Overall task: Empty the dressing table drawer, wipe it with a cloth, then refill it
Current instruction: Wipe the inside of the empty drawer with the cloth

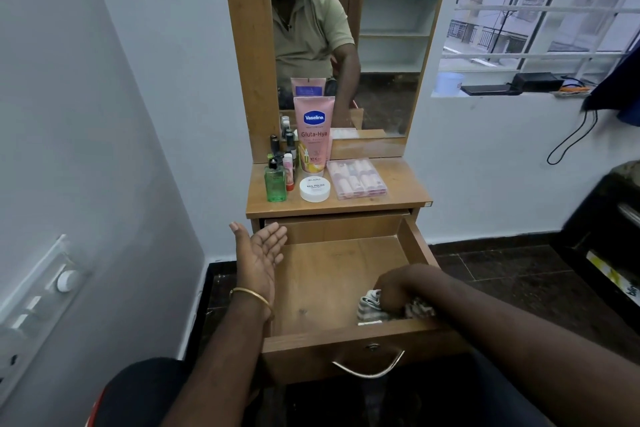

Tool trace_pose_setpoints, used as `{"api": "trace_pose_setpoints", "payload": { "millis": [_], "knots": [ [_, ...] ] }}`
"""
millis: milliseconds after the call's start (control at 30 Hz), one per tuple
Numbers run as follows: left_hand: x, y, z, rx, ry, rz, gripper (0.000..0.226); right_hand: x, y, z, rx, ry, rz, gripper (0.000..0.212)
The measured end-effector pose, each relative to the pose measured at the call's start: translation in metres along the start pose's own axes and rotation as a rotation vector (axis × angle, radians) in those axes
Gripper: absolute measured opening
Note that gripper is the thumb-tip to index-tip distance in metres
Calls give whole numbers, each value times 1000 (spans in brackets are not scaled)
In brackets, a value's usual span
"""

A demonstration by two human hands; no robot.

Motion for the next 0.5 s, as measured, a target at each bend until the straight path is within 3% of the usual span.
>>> {"api": "trace_pose_setpoints", "payload": {
  "millis": [233, 367, 500],
  "knots": [
    [0, 1, 1, 13, -8, -9, 90, -75, -17, -4, 25, -254, 218, 35],
    [1, 0, 2, 24, -19, -26, 90, -104, -26, -9, 228, -359, 223, 34],
    [0, 0, 2, 22, -11, -24, 91, -113, -16, -12, 110, -368, 138, 38]
  ]
}}
Point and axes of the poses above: each hand's wrist, its own z-axis towards the middle knuckle, its own y-axis out of the palm, x = y × z, the point moved 1 cm from there along z, towards the middle knuckle, and after that the axes turned 9 degrees about y, right-handed, at the moved point
